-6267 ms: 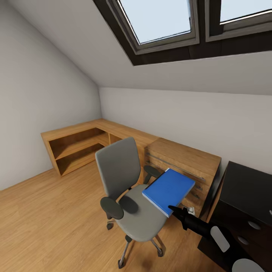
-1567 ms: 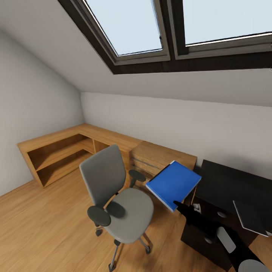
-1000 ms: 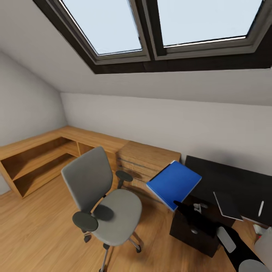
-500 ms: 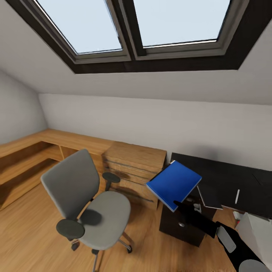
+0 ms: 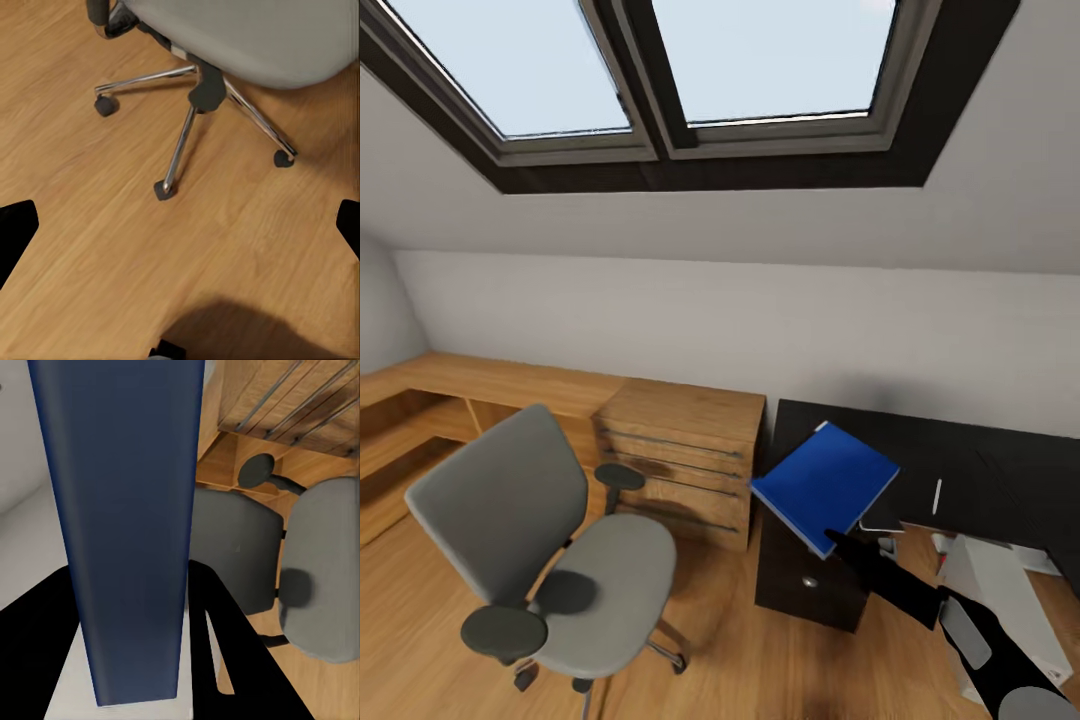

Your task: In the bedroom, organize the workspace by keeping the computer under the desk, ensuring the monitor is on the desk, placing the keyboard on the desk next to the monitor, placing the mouse on the desk next to the keyboard, moving the folder from the swivel chair onto the desk next to the mouse, stacking the notebook on top of the folder with the pen on top of the notebook, and positioning the swivel chair next to the desk.

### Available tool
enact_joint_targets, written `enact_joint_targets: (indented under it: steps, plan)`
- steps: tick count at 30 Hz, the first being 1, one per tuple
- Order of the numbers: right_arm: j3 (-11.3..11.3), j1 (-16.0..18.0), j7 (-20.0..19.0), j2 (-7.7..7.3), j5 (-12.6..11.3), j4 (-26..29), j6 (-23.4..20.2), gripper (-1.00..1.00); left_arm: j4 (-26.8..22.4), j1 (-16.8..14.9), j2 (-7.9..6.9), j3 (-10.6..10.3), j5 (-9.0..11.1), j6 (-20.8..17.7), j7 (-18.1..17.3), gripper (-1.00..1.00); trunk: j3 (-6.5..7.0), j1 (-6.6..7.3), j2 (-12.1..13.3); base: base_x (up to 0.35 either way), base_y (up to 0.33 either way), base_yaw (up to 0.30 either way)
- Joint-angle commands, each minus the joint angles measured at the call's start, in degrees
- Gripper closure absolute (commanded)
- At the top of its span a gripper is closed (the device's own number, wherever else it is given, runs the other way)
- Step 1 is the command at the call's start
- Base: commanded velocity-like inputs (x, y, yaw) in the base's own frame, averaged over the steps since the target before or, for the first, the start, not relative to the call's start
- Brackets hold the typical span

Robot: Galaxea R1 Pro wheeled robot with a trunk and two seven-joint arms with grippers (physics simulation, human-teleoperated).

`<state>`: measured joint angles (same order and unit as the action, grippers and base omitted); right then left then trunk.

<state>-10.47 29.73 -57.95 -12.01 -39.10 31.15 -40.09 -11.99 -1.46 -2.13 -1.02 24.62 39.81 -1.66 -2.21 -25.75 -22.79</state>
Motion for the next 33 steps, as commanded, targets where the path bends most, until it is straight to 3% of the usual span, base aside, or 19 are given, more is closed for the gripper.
enact_joint_targets:
  steps: [1,13,28,33]
  plan:
    - [-0.1,0.1,-0.1,0.0,-0.2,0.0,-0.3,1.0,0.0,0.0,-0.02,-0.1,0.3,0.1,-0.2,-1.0,-0.13,-0.04,-0.1,0.0,0.0,-0.237]
    - [-0.1,0.1,-0.3,-0.59,-0.2,0.0,-0.3,1.0,0.0,0.0,0.02,-0.2,0.3,0.0,-0.3,-1.0,-0.13,-0.04,-0.1,0.0,0.0,-0.202]
    - [-0.3,0.1,-0.3,-1.43,-0.2,-0.1,-0.3,1.0,0.0,0.0,0.02,-0.2,0.3,0.0,-0.3,-1.0,-0.13,-0.04,-0.1,0.0,0.0,-0.021]
    - [-2.9,0.1,-0.3,-1.5,-0.2,-0.2,-0.3,1.0,0.0,0.0,0.02,-0.2,0.3,0.0,-0.3,-1.0,-0.13,-0.04,-0.1,0.0,0.0,0.0]
